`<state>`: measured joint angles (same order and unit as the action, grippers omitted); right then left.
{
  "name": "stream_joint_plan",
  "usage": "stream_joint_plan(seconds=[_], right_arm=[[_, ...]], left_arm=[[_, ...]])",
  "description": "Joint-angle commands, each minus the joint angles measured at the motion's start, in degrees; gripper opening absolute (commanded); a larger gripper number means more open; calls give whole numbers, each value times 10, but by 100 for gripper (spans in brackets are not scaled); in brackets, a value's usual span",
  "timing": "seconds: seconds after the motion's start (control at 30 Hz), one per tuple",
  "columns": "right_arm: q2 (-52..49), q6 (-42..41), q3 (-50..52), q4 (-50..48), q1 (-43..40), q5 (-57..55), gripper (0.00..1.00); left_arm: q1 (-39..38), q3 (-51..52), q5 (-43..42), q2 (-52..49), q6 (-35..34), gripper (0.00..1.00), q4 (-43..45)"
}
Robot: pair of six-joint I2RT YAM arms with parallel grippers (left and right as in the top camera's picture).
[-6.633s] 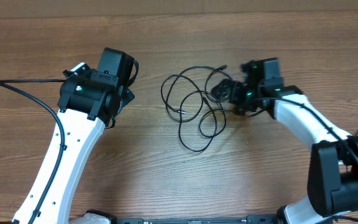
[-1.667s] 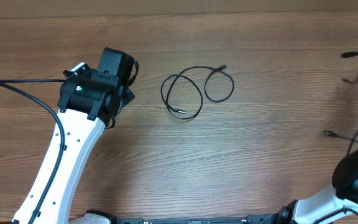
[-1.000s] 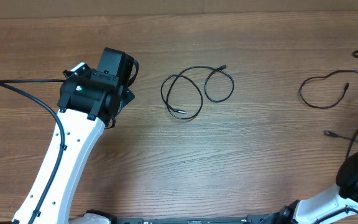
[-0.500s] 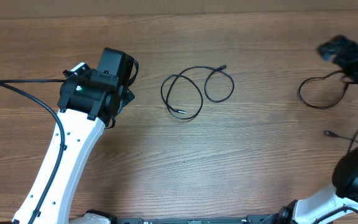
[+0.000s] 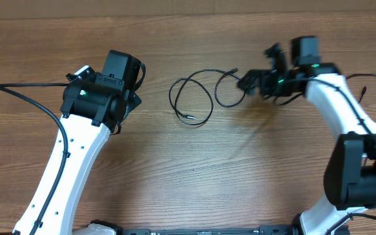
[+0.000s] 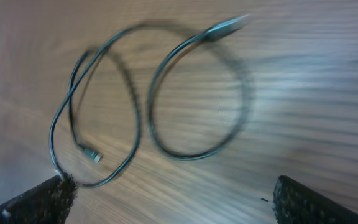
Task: Untangle cables
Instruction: 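Release the cable at right and return the right gripper to center, then grasp the last black cable at center with the right gripper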
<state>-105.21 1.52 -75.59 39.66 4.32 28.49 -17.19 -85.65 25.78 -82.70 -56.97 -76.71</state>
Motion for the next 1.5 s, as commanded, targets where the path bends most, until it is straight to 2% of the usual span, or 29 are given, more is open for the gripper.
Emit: stream_joint_plan(seconds=[0.0, 0.2, 0.5, 0.7, 0.93, 1.47], right_arm=[[10, 5, 24, -26, 42, -20, 100], [9, 9, 41, -39, 109, -33, 100], [9, 95, 44, -31, 213, -29, 100], [7, 95, 44, -39, 256, -30, 100], [-18, 95, 44, -57, 282, -53, 100], [-23, 95, 77, -102, 282, -59, 100]], left_arm=[[3, -7, 12, 3, 4, 100, 1], [3, -7, 12, 3, 4, 100, 1], [3, -7, 12, 3, 4, 100, 1], [3, -7, 12, 3, 4, 100, 1], [3, -7, 12, 3, 4, 100, 1], [3, -7, 12, 3, 4, 100, 1]])
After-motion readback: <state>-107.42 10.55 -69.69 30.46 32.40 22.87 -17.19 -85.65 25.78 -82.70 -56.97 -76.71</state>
